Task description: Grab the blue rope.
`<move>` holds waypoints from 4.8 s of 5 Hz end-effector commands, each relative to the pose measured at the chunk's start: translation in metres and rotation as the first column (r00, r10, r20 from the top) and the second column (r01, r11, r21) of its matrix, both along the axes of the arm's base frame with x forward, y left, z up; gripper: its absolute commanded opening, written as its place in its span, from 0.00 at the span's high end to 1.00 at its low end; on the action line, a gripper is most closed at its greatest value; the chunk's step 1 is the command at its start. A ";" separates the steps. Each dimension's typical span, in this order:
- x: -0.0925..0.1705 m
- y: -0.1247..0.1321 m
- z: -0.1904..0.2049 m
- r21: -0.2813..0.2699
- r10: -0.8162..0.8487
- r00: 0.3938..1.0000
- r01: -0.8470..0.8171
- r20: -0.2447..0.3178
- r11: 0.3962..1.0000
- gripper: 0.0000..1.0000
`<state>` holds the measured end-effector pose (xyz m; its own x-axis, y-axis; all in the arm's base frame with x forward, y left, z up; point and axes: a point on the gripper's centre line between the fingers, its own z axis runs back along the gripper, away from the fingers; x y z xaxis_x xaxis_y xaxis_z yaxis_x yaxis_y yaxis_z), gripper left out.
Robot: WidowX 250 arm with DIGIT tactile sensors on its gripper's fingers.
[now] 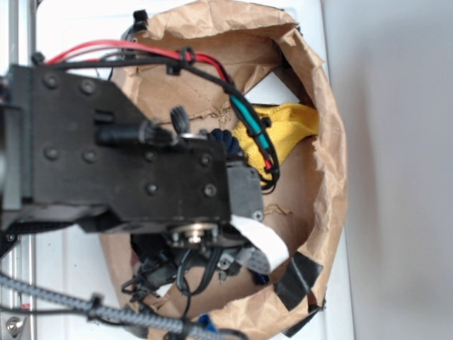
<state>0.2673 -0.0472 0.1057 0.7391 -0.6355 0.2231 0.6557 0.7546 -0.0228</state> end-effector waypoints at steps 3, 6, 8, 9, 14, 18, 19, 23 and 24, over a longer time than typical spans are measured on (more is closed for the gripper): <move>-0.023 -0.011 0.020 -0.046 -0.127 0.986 0.132 0.110 0.990 0.00; 0.011 0.016 -0.009 0.019 0.036 0.997 -0.038 0.064 0.999 0.00; 0.043 0.034 -0.016 0.057 0.155 0.987 -0.157 0.039 0.986 0.00; 0.056 0.034 -0.026 0.094 0.164 0.986 -0.166 0.032 0.982 0.00; 0.060 -0.024 -0.044 -0.050 -0.032 0.996 0.036 0.085 0.998 0.00; 0.058 -0.025 -0.066 0.043 -0.032 0.997 0.028 0.077 0.999 1.00; 0.055 -0.011 -0.051 0.031 0.016 0.996 -0.018 0.091 0.999 1.00; -0.010 0.075 0.071 0.168 0.615 0.777 -0.629 0.131 0.759 1.00; -0.006 0.073 0.085 0.123 0.646 0.757 -0.654 0.104 0.747 1.00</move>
